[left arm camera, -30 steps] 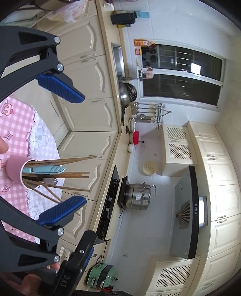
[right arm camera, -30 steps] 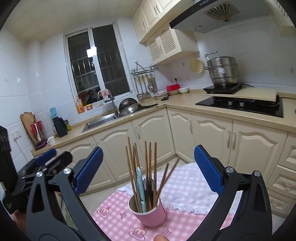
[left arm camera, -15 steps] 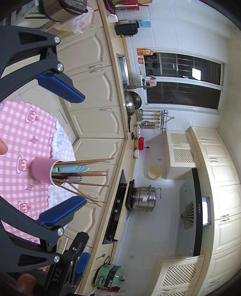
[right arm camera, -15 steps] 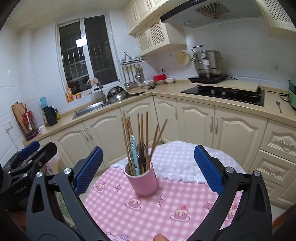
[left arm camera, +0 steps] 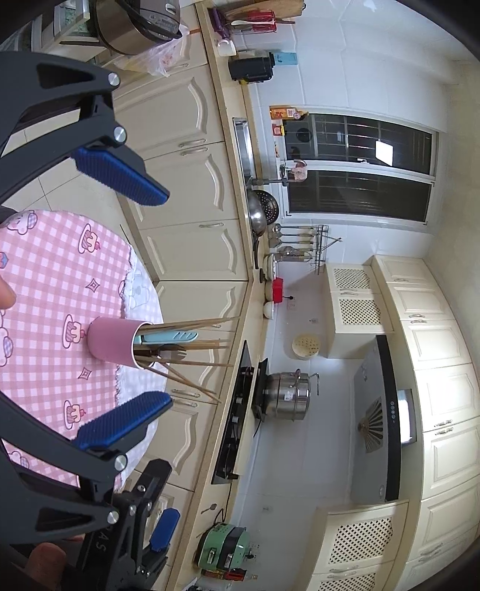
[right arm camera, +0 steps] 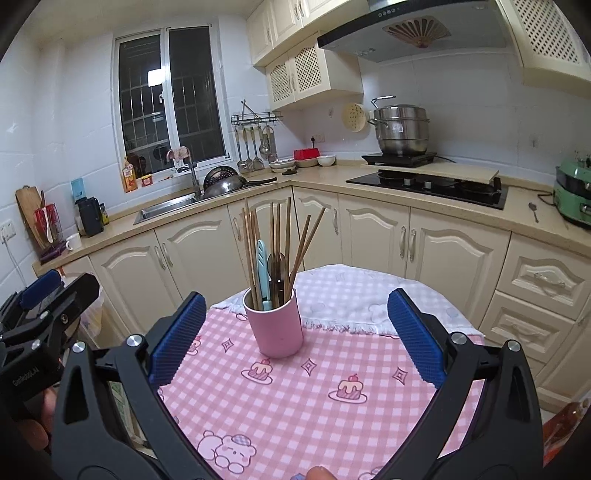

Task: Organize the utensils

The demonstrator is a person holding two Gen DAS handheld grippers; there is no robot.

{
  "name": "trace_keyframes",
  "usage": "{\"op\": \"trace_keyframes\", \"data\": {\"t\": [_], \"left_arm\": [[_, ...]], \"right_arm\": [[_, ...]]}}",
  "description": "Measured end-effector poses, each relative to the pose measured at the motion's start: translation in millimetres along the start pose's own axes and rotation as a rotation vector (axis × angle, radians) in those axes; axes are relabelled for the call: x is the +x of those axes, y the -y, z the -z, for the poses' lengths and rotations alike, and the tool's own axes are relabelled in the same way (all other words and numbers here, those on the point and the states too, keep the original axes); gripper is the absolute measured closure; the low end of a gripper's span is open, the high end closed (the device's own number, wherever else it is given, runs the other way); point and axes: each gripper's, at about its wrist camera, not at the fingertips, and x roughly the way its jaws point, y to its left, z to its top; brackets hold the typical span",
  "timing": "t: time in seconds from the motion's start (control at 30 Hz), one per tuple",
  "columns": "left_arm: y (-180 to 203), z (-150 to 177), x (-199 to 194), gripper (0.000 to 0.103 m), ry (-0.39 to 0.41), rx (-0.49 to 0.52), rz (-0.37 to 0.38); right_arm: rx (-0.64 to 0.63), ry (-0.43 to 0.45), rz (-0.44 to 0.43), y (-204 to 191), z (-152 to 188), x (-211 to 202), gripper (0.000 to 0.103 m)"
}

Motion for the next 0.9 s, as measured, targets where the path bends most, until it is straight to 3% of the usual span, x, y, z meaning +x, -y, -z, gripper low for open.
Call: {"op": "trace_keyframes", "data": {"t": [0.53, 0.9], "left_arm": [[0.7, -1.1, -27.5, 0.005, 0.041, -0.003, 0.0], [-1.1, -0.1, -25.5, 0.005, 0.019, -0.02, 0.012]], "right_arm": [[-0.022, 0.059, 0.011, -13.4, -1.5, -29.1, 0.006], [-0.025, 0.064, 0.014, -14.0, -3.3, -30.2, 0.006]]}}
